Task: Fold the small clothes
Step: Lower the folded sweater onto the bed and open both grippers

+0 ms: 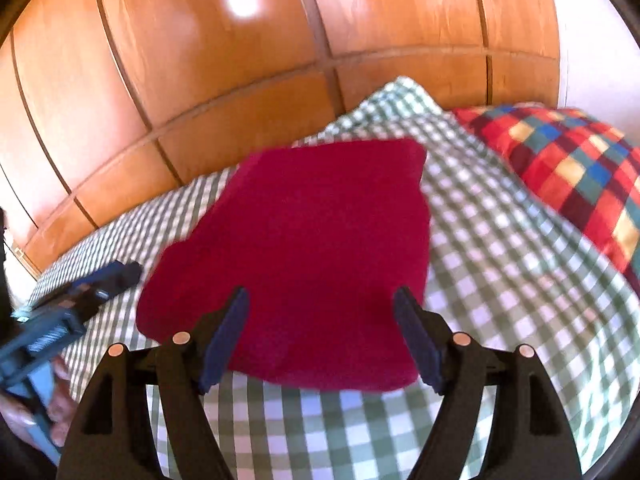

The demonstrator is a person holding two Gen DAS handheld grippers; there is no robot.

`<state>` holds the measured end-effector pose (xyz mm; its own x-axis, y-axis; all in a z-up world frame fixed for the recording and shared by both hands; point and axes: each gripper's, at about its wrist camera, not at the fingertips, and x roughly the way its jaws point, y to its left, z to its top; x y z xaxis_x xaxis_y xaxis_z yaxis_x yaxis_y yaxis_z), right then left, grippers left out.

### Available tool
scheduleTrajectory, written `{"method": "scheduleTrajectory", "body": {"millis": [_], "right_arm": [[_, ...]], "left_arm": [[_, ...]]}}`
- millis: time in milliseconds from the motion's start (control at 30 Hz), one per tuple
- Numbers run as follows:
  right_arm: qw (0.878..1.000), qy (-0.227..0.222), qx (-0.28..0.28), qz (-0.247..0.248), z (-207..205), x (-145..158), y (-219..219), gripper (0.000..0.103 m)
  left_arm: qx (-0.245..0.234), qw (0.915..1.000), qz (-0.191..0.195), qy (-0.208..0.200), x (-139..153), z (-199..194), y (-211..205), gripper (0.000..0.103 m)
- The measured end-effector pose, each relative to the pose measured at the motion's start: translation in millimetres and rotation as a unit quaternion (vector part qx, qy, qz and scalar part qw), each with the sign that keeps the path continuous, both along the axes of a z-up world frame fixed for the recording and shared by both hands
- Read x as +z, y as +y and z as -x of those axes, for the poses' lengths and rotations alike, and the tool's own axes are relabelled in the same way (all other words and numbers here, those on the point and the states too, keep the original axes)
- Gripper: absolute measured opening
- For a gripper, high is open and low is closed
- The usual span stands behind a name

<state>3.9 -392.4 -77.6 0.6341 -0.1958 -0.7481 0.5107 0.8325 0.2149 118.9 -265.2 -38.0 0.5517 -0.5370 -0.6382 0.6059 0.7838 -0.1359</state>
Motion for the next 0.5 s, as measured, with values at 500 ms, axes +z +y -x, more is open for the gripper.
{"method": "scheduleTrajectory", "body": {"millis": [500], "right_arm": [[0.997, 0.01, -0.073, 0.035, 20, 14, 39, 0.092]], "left_arm": [[0.057, 0.9973, -0.001, -0.046, 16, 47, 42, 0.069]]}}
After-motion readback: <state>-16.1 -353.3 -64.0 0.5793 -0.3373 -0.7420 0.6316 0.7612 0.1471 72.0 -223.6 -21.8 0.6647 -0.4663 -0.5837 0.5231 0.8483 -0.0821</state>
